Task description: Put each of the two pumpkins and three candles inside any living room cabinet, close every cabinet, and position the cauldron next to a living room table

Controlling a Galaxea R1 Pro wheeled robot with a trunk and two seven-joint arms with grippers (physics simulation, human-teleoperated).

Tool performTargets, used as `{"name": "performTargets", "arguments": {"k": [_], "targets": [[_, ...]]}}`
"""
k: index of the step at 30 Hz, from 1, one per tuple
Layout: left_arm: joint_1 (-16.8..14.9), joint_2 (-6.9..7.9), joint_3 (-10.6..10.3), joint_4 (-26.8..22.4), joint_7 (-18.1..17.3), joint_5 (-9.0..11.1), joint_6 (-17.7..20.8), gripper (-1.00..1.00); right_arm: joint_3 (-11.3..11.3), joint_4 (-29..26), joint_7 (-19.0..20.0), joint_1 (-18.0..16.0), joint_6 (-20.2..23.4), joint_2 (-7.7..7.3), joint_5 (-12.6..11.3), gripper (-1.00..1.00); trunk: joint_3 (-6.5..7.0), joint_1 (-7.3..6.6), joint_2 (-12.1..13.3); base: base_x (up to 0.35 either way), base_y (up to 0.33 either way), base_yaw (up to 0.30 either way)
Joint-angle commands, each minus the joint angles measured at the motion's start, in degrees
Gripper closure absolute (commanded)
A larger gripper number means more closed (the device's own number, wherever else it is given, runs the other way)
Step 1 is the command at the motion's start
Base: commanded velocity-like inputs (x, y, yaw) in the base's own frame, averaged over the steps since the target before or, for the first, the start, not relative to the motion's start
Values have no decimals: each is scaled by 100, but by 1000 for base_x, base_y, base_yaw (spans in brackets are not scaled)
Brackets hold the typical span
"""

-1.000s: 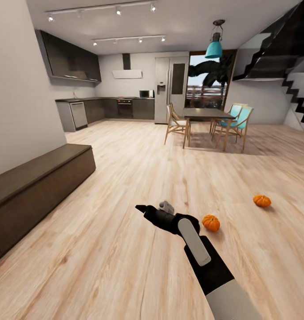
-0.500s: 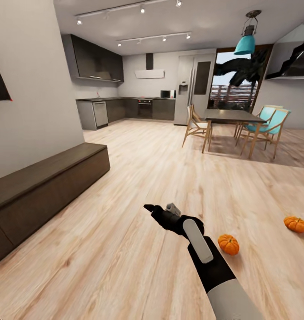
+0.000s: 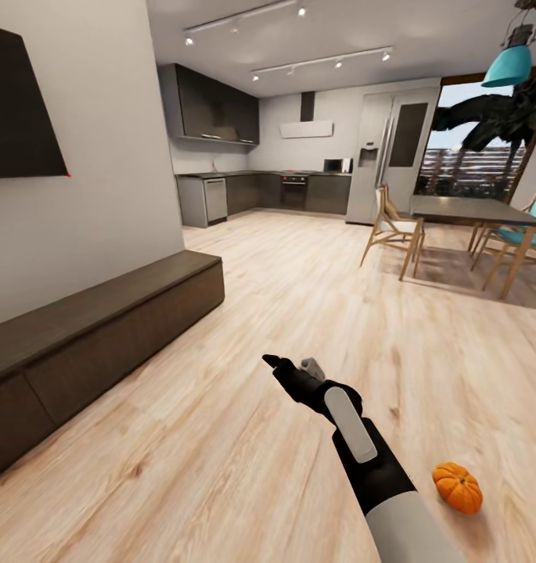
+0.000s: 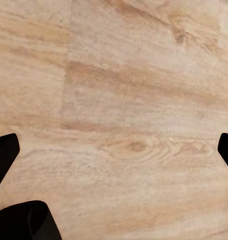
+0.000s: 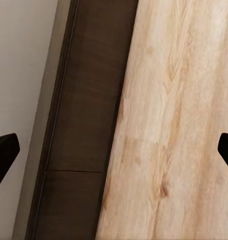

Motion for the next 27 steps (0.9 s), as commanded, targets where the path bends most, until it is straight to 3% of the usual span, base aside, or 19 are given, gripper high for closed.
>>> {"name": "performTargets", "arguments": {"k": [1, 9, 13, 15, 17, 18, 19, 20, 22, 23, 27], "targets": [[0, 2, 2, -5, 22, 60, 26, -100, 4, -9, -58, -3, 5, 0, -60, -100, -5, 3, -2, 320, 175, 297], [0, 30, 121, -253, -154, 38, 141, -100, 10, 160, -89, -14, 88, -14, -215, -100, -5, 3, -2, 316, 107, 297], [3, -4, 208, -736, -152, -229, 317, -100, 22, 275, -103, -43, 140, 5, -329, -100, -5, 3, -2, 327, 18, 296], [6, -80, 425, -947, -149, -386, 369, -100, 28, 310, -106, -77, 155, 14, -356, -100, -5, 3, -2, 332, 7, 297], [12, -264, 793, -1086, -172, -466, 397, -100, 28, 398, -113, -129, 161, 14, -370, -100, -5, 3, -2, 334, 4, 297], [17, -420, 1163, -1146, -223, -490, 409, -100, 22, 534, -118, -207, 163, 14, -379, -100, -5, 3, -2, 335, 2, 297], [26, -678, 1829, -1197, -432, -514, 493, -100, 11, 787, -121, -366, 165, 12, -404, -100, -5, 3, -2, 336, 1, 297], [33, -825, 2258, -1200, -662, -533, 598, -100, 4, 917, -120, -441, 165, 7, -428, -100, -5, 3, -2, 336, 1, 297], [37, -928, 2647, -1174, -890, -543, 708, -100, -4, 1003, -120, -492, 166, -1, -464, -100, -5, 3, -2, 336, 0, 297], [40, -999, 2983, -1079, -1066, -550, 801, -100, -9, 1058, -121, -525, 163, -8, -510, -100, -5, 3, -2, 336, -17, 297], [43, -1040, 3499, -445, -1292, -565, 984, -100, -15, 1126, -131, -570, 147, -15, -574, -100, -5, 3, -2, 336, -58, 297]]}}
